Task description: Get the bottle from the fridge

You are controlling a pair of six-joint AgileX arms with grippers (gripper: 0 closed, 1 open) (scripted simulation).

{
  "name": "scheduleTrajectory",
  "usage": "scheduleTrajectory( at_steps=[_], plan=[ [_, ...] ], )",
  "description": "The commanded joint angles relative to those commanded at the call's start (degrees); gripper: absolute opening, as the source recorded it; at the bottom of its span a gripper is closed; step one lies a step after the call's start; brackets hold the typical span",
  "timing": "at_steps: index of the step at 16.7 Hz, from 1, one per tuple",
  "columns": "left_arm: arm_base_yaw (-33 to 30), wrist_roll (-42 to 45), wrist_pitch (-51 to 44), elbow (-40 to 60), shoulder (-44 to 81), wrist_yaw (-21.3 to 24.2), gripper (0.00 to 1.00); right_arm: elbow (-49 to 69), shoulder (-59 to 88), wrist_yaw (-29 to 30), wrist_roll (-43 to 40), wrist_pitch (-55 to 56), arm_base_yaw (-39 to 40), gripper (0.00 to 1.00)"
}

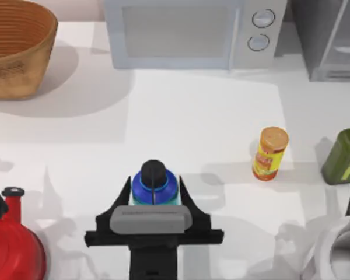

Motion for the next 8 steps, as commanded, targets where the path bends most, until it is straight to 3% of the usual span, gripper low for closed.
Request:
scheduleTrajectory(
  at_steps=[2,8],
  plan=[
    [0.0,0.0,0.0,0.0,0.0,0.0,1.00,0.0,0.0,0.0,0.0,0.0,0.0,0.98],
    [0.0,0.0,0.0,0.0,0.0,0.0,1.00,0.0,0.0,0.0,0.0,0.0,0.0,1.00]
  ],
)
